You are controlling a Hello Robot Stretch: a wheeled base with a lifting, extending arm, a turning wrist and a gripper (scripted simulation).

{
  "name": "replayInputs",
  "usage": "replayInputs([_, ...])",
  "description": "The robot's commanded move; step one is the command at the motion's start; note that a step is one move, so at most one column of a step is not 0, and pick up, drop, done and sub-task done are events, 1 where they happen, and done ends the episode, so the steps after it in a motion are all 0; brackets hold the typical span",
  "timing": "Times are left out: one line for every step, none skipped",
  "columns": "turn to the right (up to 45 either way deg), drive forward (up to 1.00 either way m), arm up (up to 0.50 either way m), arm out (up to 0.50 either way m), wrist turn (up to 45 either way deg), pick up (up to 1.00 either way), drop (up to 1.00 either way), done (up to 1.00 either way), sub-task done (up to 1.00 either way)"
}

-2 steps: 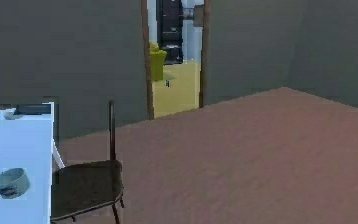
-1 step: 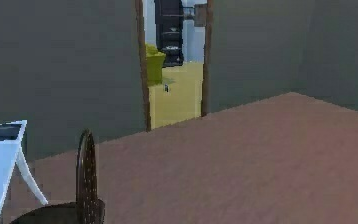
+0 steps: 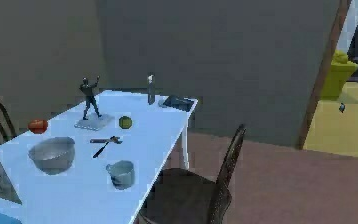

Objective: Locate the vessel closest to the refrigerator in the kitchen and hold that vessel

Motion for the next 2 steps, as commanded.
replayInputs([-45.0, 0.00, 0.00, 0.00, 0.0, 0.00, 0.00, 0.00, 0.00])
replayInputs([-45.0, 0.00, 0.00, 0.00, 0.0, 0.00, 0.00, 0.00, 0.00])
